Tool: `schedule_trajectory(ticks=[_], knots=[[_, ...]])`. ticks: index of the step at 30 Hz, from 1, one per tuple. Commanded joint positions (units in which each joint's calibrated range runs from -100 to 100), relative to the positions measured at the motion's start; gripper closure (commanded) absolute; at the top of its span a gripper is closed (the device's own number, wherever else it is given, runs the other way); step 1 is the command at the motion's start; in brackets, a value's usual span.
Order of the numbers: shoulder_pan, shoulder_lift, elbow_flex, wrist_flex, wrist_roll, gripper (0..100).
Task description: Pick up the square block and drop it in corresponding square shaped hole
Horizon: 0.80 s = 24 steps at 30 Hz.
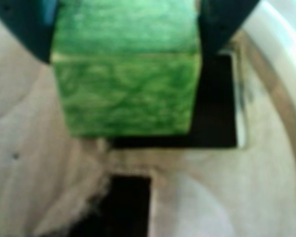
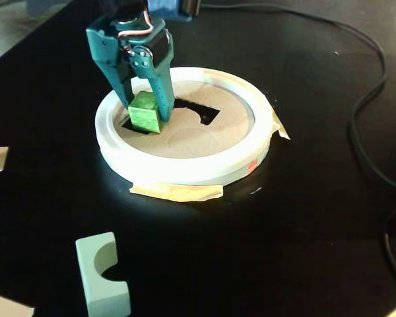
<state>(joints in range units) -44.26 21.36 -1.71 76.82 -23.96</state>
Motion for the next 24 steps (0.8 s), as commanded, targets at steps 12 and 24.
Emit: schedule_trajectory(ticks=[12,24], knots=[[-5.93,-7.16,-0.3,13.15,-4.74,16],[-6.18,-10.65,-2.39,6.92,-2.88,16]])
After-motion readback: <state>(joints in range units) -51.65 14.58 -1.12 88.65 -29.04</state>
